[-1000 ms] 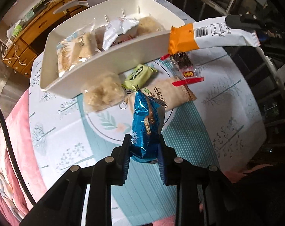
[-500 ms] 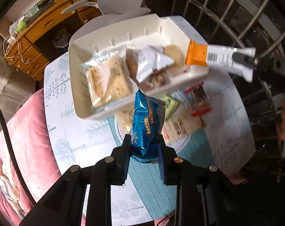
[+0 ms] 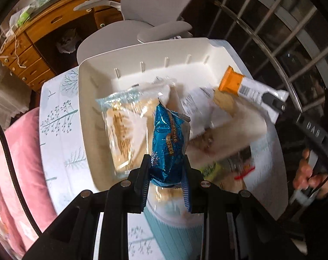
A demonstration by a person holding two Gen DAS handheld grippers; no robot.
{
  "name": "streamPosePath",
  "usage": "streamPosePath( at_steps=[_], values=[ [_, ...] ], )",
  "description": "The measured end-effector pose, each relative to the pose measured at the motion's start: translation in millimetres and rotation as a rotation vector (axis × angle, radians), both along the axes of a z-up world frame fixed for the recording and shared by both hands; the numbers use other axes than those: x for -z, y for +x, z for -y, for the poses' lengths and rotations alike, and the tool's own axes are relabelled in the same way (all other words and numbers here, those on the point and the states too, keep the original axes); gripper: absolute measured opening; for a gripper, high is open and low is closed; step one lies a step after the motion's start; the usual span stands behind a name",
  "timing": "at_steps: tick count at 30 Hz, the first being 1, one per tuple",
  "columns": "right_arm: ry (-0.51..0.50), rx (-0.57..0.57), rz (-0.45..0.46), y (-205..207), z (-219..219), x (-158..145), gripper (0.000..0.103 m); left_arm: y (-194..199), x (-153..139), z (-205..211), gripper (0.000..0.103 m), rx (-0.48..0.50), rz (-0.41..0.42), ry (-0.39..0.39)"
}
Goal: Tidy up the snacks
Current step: 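Carry the blue snack and orange-white bar into the tray and open both tools, then withdraw both open tools from the tray toward the remaining snacks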
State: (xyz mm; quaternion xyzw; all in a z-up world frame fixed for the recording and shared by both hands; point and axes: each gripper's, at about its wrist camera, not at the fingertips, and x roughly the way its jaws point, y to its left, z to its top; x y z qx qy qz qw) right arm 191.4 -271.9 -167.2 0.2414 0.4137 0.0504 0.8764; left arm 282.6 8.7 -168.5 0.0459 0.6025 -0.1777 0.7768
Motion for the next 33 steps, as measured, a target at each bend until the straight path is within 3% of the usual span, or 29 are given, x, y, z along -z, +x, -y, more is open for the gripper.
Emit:
streamPosePath(
  at_steps=[6, 8, 9, 10, 18, 33],
  values=[
    [-0.095, 0.000, -0.001, 17, -11, 16, 0.017, 26, 25, -9, 0.025, -0.058, 0.021, -0.074],
    [-0.105, -0.011, -0.010, 19, -14, 18, 0.019, 33, 32, -12, 0.041, -0.099, 0.015, -0.081],
    [-0.113, -0.008, -0.021, 19, -15, 20, 0.019, 36, 34, -14, 0.061, -0.117, 0.007, -0.081],
    [-0.116, -0.006, -0.038, 20, -15, 21, 0.021, 38, 37, -16, 0.073, -0.144, -0.007, -0.083],
    [-0.067, 0.013, -0.070, 10, -8, 20, 0.039, 32, 36, -17, 0.074, -0.156, -0.047, -0.061],
    [-0.045, 0.030, -0.046, -48, 3, -16, 0.054, -26, -17, -19, 0.075, -0.155, 0.024, -0.066]
  ],
)
